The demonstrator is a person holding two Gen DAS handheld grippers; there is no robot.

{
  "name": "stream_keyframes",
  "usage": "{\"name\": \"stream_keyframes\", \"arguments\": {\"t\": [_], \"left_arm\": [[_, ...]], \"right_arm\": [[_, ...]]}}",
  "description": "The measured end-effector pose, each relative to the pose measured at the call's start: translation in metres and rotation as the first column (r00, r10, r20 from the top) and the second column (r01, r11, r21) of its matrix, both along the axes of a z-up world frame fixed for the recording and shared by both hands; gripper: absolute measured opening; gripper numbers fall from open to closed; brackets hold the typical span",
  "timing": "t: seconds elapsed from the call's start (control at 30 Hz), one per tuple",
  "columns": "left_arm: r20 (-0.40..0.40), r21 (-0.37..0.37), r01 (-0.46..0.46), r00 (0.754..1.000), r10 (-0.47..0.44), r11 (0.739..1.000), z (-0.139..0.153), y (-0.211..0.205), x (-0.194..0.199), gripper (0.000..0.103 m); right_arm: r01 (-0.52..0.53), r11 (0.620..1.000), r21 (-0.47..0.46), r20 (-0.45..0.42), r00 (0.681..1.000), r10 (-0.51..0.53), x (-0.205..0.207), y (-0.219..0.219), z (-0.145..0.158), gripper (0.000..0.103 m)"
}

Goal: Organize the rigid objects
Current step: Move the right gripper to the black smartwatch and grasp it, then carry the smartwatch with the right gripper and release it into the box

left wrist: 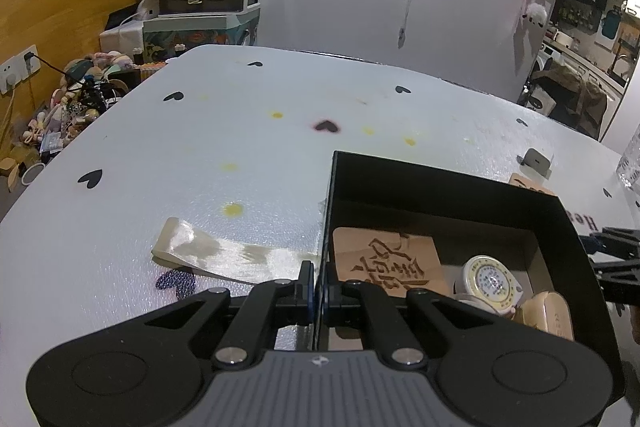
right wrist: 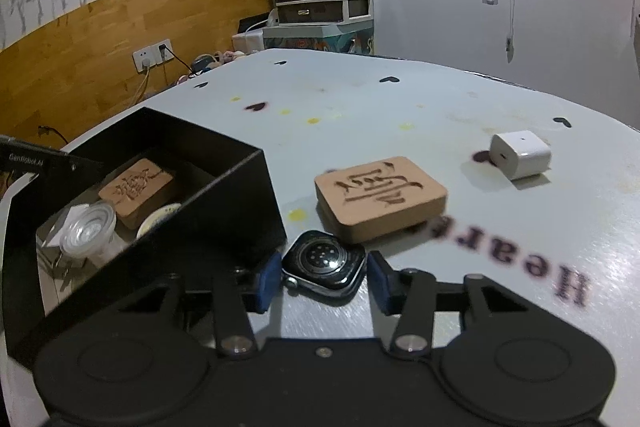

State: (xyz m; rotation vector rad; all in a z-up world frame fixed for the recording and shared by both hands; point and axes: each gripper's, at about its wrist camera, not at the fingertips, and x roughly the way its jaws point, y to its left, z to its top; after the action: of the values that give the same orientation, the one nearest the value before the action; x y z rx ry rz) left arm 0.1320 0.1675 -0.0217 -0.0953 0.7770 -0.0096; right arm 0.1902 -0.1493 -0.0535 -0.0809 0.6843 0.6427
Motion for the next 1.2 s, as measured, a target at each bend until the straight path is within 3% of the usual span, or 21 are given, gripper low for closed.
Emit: {"name": "stream_keyframes", "arguments": {"t": [0.23, 0.4, 0.5, 0.6, 0.73, 1.2], "left_arm": [[0.002, -0.003, -0.005, 1.000, 0.005, 1.000, 0.000, 0.001, 0.000, 0.004], [0.003, 0.004, -0.009, 1.000, 0.009, 1.000, 0.000, 0.000, 0.000, 0.004], [0.006, 0.007, -0.012, 1.000, 0.012, 1.000, 0.000, -0.002, 0.000, 0.004], [0.007, 0.007, -0.012, 1.000, 0.012, 1.000, -0.001, -0.002, 0.000, 0.004], [0.010, 0.005, -0.008, 1.000, 0.008, 1.000, -0.001, -0.001, 0.000, 0.004], [-0.002, 0.008, 0.022, 1.000, -0.022, 1.000, 0.001, 0.000, 0.002, 0.003]], "right_arm": [[0.029, 1.000, -0.005, -0.006, 1.000, -0.029, -0.014, -0.028, 0.000, 0.049], [0.057, 0.998, -0.020, 0.005, 0.998, -0.057, -0.019, -0.026, -0.002, 0.067], [0.076, 0.995, -0.058, 0.029, 0.997, -0.074, -0.020, -0.014, -0.003, 0.069], [0.105, 0.991, -0.081, 0.044, 0.994, -0.102, -0.021, -0.006, -0.004, 0.068], [0.130, 0.988, -0.077, 0.055, 0.990, -0.126, -0.020, -0.008, -0.004, 0.051], [0.139, 0.990, -0.023, 0.035, 0.990, -0.138, -0.024, -0.019, 0.016, 0.050]]}}
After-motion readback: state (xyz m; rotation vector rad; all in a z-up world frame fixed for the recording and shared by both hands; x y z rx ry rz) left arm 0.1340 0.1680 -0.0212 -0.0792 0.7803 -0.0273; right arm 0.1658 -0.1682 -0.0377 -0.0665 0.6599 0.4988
